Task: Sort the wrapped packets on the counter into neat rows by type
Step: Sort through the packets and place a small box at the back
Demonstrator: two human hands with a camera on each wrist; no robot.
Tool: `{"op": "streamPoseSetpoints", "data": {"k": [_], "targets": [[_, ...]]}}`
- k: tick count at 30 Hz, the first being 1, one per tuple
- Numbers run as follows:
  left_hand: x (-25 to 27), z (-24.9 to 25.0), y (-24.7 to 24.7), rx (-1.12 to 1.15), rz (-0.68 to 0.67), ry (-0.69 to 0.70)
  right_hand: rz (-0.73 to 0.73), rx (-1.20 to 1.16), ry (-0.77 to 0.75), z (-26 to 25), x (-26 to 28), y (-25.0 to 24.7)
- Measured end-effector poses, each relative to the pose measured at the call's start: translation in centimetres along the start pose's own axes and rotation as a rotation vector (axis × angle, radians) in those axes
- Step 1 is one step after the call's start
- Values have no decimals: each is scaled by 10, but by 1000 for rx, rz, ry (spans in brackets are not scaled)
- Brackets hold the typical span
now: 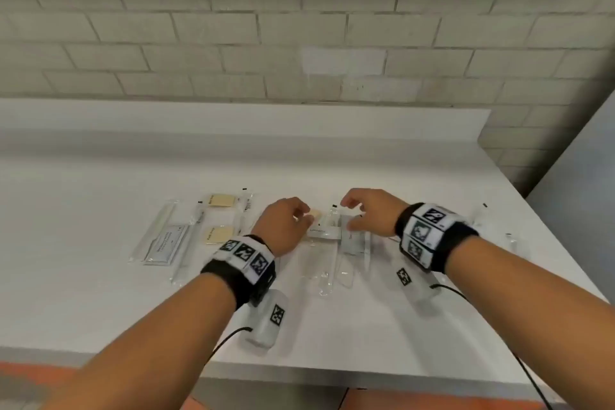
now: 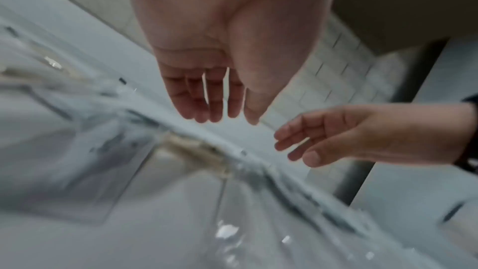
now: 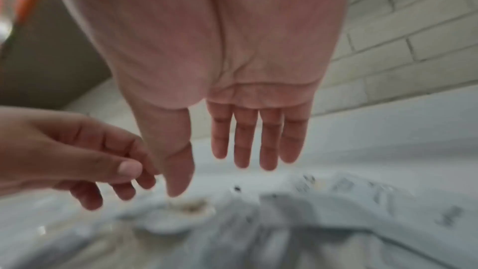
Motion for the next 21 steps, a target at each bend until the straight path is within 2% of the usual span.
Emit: {"op": "streamPoseSetpoints", "data": {"k": [2, 5, 9, 13, 17, 19, 21], "targets": [[-9, -11, 16, -167, -20, -82, -68, 73, 67, 8, -8, 14], [-15, -21, 37, -410, -44, -99, -157, 166, 117, 20, -13, 38], [-28, -25, 39, -495, -20, -69, -148, 237, 87, 24, -18, 33], [-26, -20, 28, -234, -38, -55, -125, 231, 58, 27, -21, 25], [-23, -11, 17, 94, 1, -47, 52, 146, -6, 33, -22, 13], [-24, -2, 8, 250, 48, -35, 167, 25, -39, 35, -21, -1], [-26, 11, 1, 390, 46, -9, 214, -213, -56, 38, -20, -18]]}}
Point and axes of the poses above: each hand's wrist, its own x-axis away from the middle knuckle, its own y-axis out of the palm, z = x × y, the point moved 6 cm from there along -x, towards the middle knuckle, and after that the axes turned 10 degrees about -y, right-handed, at the moved point
